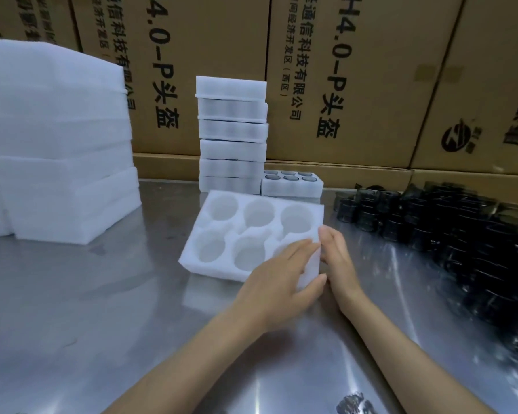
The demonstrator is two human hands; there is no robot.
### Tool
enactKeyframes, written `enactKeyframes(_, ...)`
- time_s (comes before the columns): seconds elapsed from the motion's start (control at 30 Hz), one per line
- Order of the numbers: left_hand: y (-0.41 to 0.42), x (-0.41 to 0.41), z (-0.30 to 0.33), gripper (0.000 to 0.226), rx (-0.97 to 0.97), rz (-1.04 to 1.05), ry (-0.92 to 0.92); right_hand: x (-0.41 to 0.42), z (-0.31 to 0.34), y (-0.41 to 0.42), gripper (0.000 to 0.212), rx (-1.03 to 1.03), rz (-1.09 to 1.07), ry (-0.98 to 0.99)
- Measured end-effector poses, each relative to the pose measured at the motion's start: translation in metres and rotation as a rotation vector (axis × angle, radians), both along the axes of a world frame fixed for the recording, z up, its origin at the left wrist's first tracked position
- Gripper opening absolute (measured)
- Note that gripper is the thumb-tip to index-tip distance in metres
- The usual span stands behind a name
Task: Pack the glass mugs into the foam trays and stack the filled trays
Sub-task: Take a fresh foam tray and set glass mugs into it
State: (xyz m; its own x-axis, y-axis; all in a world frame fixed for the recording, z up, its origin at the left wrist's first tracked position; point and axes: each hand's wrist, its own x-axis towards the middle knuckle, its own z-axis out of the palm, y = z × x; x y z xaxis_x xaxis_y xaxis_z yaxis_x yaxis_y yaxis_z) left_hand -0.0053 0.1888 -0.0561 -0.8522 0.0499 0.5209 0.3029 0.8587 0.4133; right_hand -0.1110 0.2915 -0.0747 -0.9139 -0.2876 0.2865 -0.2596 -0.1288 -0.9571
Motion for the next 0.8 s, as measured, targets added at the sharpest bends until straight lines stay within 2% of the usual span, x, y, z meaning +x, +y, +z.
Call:
enactKeyframes(0.1, -0.003, -0.003, -0.005, 0.05, 0.044, -0.012, 0.095, -0.006, -0.001, -0.002, 0.033, 0.048, 0.043, -0.018)
enactKeyframes(0.23, -0.029, 0.002, -0.011, 0.047, 0.025, 0.158, 0.211, -0.017, 0.002, 0.002, 0.019, 0.103, -0.01, -0.054)
enactKeyframes(0.33, -0.052, 0.009, -0.006, 0.045, 0.052, 0.318, 0.286, -0.03, 0.004, 0.016, 0.024, 0.194, -0.075, -0.105)
enactKeyframes(0.4, -0.067, 0.011, -0.003, 0.038, 0.165, 0.405, 0.294, -0.036, 0.008, 0.028, 0.025, 0.234, -0.09, -0.186)
enactKeyframes(0.47, -0.082, 0.01, -0.005, 0.026, 0.373, 0.47, 0.291, -0.041, 0.008, 0.035, 0.03, 0.273, -0.129, -0.221)
enactKeyframes(0.57, -0.096, 0.006, -0.01, 0.025, 0.766, 0.497, 0.194, -0.049, 0.0, 0.04, 0.037, 0.277, -0.286, -0.138)
enactKeyframes(0.63, -0.097, 0.004, -0.014, 0.024, 0.983, 0.415, 0.092, -0.056, -0.007, 0.043, 0.03, 0.259, -0.427, -0.071)
enactKeyframes(0.73, -0.095, 0.003, -0.021, 0.029, 0.923, 0.32, -0.006, -0.07, -0.01, 0.052, 0.021, 0.282, -0.56, -0.041)
enactKeyframes(0.8, -0.091, 0.003, -0.024, 0.044, 0.859, 0.265, -0.057, -0.081, -0.008, 0.059, 0.033, 0.34, -0.599, -0.031)
